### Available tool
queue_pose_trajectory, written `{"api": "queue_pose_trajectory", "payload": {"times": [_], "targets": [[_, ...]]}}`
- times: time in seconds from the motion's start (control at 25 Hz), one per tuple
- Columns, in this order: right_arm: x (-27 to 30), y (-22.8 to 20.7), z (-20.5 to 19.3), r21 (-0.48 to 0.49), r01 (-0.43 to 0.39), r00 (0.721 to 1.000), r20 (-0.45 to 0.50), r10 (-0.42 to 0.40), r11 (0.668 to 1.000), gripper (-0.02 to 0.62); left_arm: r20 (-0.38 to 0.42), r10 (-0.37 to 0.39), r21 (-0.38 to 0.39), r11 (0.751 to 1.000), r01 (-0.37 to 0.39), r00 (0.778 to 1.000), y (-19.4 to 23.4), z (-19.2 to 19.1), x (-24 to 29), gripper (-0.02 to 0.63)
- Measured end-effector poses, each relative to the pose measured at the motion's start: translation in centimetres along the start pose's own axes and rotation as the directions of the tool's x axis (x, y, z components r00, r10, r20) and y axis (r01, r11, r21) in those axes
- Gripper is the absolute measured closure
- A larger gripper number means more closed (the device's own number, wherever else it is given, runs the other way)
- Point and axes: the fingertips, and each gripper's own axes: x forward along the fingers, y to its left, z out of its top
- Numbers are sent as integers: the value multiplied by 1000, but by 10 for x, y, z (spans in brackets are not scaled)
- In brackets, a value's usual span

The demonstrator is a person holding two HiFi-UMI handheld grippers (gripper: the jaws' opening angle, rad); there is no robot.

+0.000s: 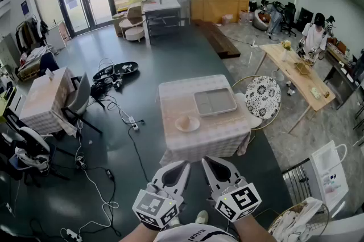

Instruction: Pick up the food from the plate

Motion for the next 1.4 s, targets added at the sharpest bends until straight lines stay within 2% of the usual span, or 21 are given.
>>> {"api": "queue_pose_trajectory", "payload": {"times": [0.28,0.52,1.4], "targets": [[-2,-7,0,5,5,1000,1,-5,1000,583,-3,2,0,1000,-2,1000,-2,-2,5,601],[-8,-23,-1,101,19,999,34,-23,995,581,-14,19,6,1000,-19,1000,-2,-9,10,601],[-20,-72,-9,110,-2,999,32,-2,994,581,-33,89,41,995,-87,996,-21,-26,55,601]]}}
